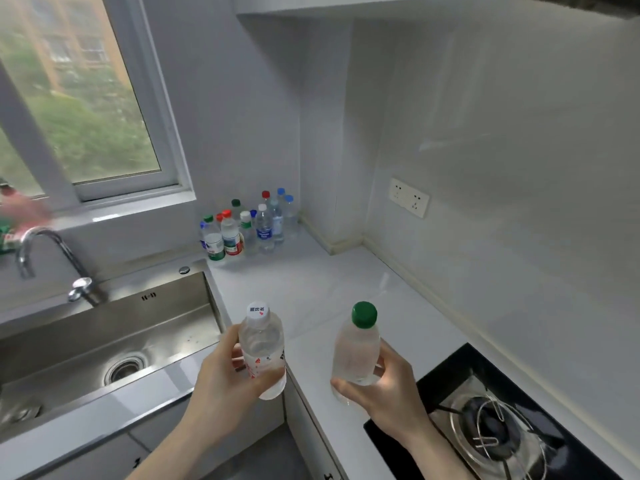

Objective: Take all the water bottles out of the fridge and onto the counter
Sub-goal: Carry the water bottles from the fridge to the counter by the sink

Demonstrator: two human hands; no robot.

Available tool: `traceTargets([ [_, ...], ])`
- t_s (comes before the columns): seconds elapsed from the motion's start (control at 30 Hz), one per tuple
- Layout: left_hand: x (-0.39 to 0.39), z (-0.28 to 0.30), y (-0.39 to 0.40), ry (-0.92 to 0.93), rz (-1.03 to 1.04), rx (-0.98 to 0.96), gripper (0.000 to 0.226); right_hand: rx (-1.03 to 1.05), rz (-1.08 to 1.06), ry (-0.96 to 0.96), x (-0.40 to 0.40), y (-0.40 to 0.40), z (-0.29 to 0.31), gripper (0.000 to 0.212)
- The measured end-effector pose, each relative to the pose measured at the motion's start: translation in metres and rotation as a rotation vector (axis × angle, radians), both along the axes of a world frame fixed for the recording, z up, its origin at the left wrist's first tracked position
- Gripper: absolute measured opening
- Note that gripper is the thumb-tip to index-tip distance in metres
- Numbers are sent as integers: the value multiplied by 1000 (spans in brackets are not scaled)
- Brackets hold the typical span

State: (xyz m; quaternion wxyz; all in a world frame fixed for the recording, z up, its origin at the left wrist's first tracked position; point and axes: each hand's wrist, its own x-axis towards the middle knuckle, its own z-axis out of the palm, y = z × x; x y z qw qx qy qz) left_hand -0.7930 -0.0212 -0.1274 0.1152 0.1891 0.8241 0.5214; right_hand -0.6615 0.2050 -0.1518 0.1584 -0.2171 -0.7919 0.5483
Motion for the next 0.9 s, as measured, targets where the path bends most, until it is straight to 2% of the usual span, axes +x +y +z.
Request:
traceTargets([
  [0.43, -188, -28, -25, -25, -62, -70, 55, -8, -107, -45, -162, -34, -14, 41],
  [0.63, -248, -46, -24, -45, -60, -97, 54, -6, -118, -92, -212, -35, -28, 48],
  [0.9, -320, -80, 3, -58, 17, -149, 51, -12, -50, -148, -294, -9, -52, 46],
])
